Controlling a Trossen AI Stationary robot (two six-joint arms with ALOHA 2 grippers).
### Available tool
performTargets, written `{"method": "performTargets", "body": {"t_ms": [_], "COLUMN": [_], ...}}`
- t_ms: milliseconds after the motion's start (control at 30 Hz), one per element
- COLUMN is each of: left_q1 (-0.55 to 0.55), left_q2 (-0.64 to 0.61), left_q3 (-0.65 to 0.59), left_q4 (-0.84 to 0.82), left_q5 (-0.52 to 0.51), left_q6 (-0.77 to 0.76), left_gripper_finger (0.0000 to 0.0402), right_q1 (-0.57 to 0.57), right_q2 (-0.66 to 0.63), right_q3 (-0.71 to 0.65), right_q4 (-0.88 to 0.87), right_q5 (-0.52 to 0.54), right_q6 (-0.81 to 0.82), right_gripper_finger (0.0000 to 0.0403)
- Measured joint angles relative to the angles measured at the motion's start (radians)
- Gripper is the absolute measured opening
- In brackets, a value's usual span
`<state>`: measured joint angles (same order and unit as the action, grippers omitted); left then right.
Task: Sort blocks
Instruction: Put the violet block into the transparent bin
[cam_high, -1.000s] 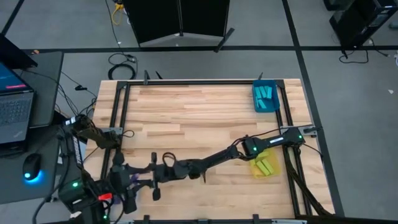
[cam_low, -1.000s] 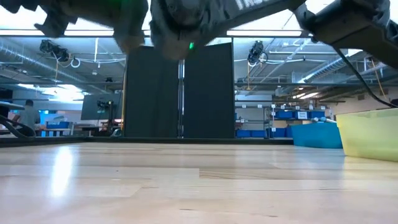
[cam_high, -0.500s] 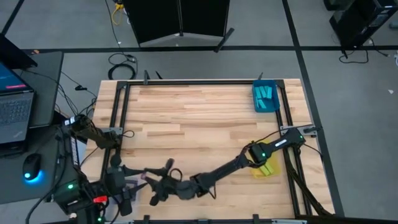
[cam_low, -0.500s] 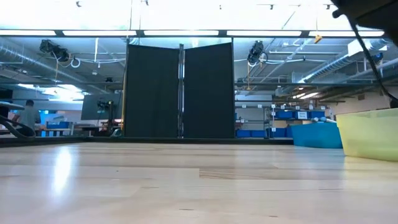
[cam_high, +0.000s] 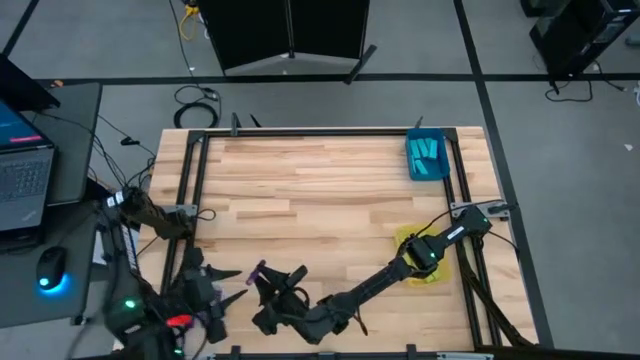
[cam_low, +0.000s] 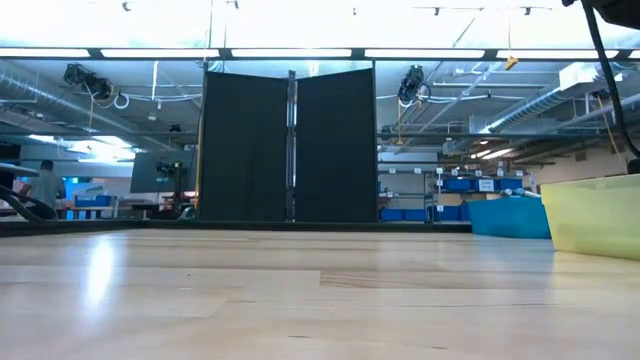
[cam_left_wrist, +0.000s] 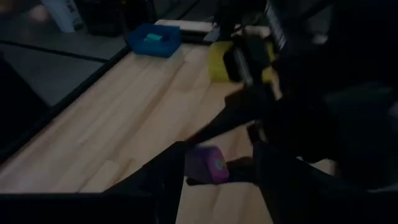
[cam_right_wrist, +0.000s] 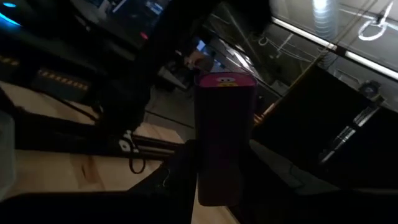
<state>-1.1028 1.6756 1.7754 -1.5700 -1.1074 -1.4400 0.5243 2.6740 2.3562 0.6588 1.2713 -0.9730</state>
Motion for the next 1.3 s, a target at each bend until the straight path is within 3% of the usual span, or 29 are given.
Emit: {"method": "performTargets", "body": {"t_ms": [167,533,700,900,1300], "left_q1": [0.010,0.041,0.075,0.089,0.088], "left_q2": [0.055,0.110,0.128,0.128,0.128], "left_q3": [-0.001,-0.001,-0.001,-0.001,-0.001], "left_q4": [-0.001,-0.001,-0.001,-0.001,0.004], "left_q5": [0.021,0.032,0.041,0.041,0.050], "left_q6": [0.030,0.018,0.017,0.015,-0.002], "left_gripper_finger": [0.0205,0.0308,0.0324,0.0287,0.0130], "right_q1": [-0.001,0.004,0.014,0.031,0.038], "right_q2": [0.000,0.000,0.001,0.002,0.002], "right_q3": [0.000,0.000,0.000,0.000,0.000], "right_q4": [-0.003,-0.002,-0.002,-0.002,-0.001], "right_q5": [0.043,0.045,0.036,0.016,0.018], "right_q6": [-0.036,-0.059,-0.072,-0.082,-0.097], "right_gripper_finger": [0.0128,0.0128,0.0128,0.0128,0.0128]}}
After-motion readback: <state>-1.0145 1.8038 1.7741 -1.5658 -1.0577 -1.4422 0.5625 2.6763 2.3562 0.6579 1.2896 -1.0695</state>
